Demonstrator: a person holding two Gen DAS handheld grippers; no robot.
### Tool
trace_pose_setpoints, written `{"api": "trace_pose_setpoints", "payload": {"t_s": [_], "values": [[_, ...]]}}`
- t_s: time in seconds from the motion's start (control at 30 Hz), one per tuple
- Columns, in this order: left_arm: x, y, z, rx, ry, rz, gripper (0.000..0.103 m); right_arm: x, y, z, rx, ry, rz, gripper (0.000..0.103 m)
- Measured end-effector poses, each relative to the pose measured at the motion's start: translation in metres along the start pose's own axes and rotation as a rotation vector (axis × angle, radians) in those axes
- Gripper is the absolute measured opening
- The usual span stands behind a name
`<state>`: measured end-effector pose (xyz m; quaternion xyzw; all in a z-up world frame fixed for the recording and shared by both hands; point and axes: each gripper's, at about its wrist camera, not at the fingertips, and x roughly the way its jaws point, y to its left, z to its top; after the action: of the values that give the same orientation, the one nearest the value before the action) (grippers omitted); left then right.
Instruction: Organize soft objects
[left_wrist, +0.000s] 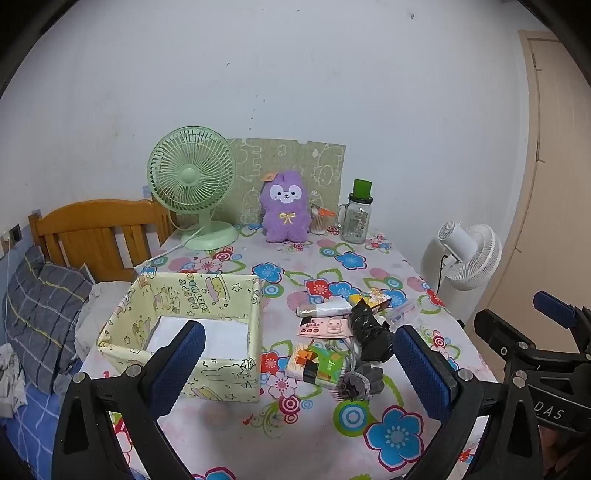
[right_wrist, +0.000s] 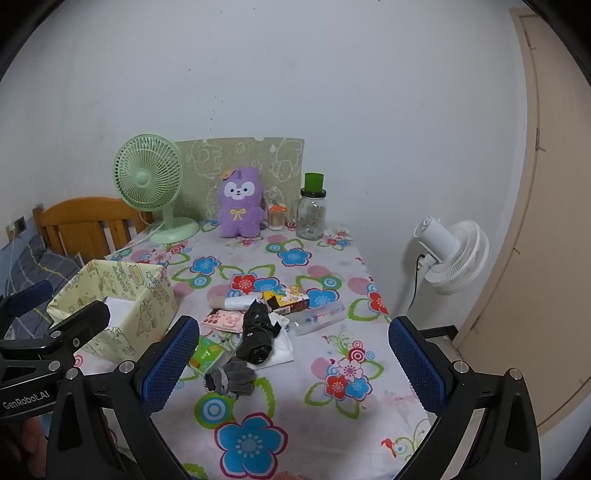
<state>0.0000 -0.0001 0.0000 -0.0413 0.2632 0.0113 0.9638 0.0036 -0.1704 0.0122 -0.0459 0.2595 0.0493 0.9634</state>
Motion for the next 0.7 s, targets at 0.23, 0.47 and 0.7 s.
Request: {"api": "trace_pose_setpoints", "payload": {"t_s": [0.23, 0.47, 0.7], "values": [[0.0002, 0.0011, 0.0008, -0.008, 0.001, -0.006, 0.103, -0.0008, -0.0002, 0.0011, -0.003, 0.004, 0.001, 0.103], [-0.0008, 0.0026, -0.0024, -0.006, 0.002, -0.003, 0.103, 0.0014, 0.0001, 0.0022, -0.002, 0.005, 0.0, 0.103], [0.0008, 0.0038, -0.0018, -0.006, 0.002, -0.004, 0.103, -0.0016, 0.0017, 0.001, -0.002, 0.003, 0.001, 0.103]]}}
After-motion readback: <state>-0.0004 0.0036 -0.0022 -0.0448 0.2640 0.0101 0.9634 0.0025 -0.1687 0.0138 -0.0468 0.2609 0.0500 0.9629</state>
